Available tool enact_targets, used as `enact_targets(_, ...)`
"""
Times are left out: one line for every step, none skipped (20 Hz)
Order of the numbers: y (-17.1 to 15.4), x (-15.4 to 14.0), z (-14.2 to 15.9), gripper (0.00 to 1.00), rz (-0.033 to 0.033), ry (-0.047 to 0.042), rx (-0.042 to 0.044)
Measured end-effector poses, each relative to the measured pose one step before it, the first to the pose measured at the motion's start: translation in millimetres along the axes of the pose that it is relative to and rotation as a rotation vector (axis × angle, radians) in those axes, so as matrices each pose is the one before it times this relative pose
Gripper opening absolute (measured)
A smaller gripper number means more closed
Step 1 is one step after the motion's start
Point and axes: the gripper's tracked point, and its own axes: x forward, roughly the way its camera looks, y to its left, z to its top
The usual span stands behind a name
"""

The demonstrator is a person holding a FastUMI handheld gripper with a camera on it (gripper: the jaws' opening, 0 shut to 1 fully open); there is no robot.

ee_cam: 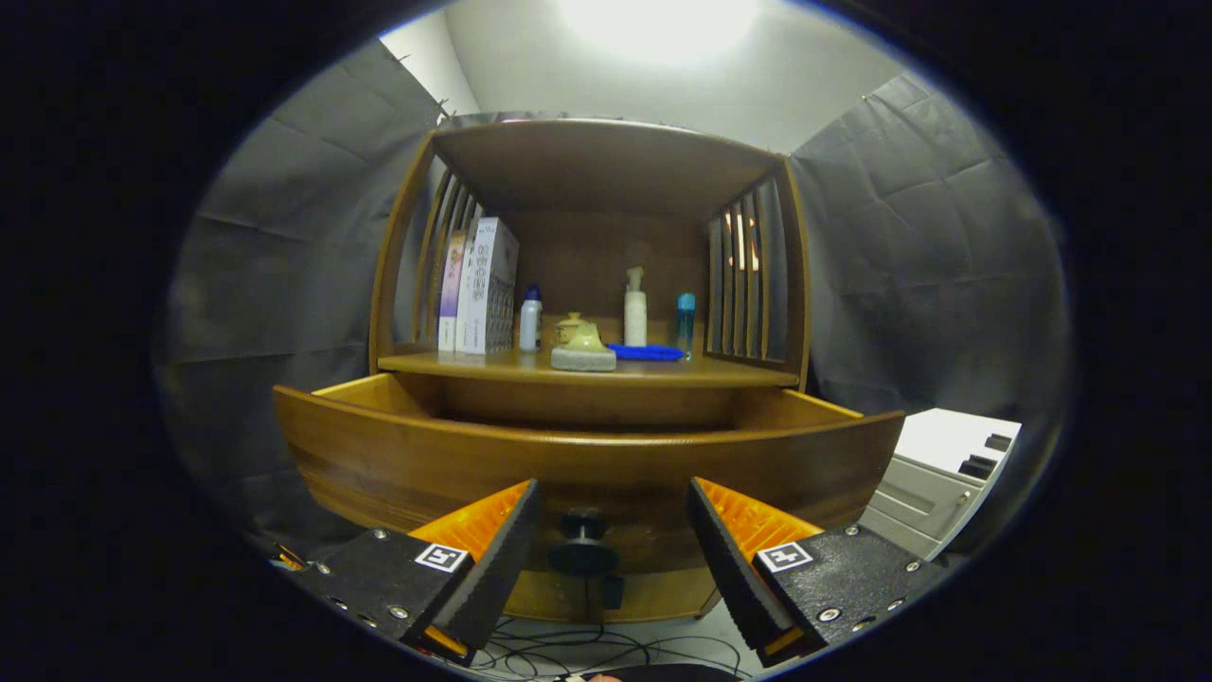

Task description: Pull open the drawer, take out the items inside it, and place them on the countertop above the cabinet.

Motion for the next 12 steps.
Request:
enact_targets(2.43,2.51,-6.04,0.95,0.00600,0.00929,-0.00050)
enact_targets(3.34,4.19,-3.70,0.95,0.00553,0.00521,-0.00061)
enact_targets(4.16,2.32,-3.04,0.95,0.00856,0.00478,0.00095)
enact_targets(4.37,3.69,-2.12,0.95,0.00882,0.00596,0.00180)
enact_targets(5.73,4.94,-2.46,0.95,0.01381,0.00740,0.00313)
enact_targets(6.04,-1.30,-3.24,0.95,0.02658,0.01296,-0.00628)
enact_targets(0.69,-0.66,0.08,0.95,-0.00243,-0.00438,-0.00827)
enact_targets(0.52,0.86,0.92,0.95,0.00030,0.00196,0.00612)
enact_targets(-1.26,0.51,0.34,0.94,0.00210,0.00458,0.00570)
enact_targets(-0.03,0.26,0.14,0.93,0.00140,0.00302,0.00403)
enact_targets(-0.84,0.91,-0.28,0.94,0.00079,0.00182,0.00851)
enact_targets(-0.20,1.00,0.19,0.94,0.00314,0.00232,0.00365)
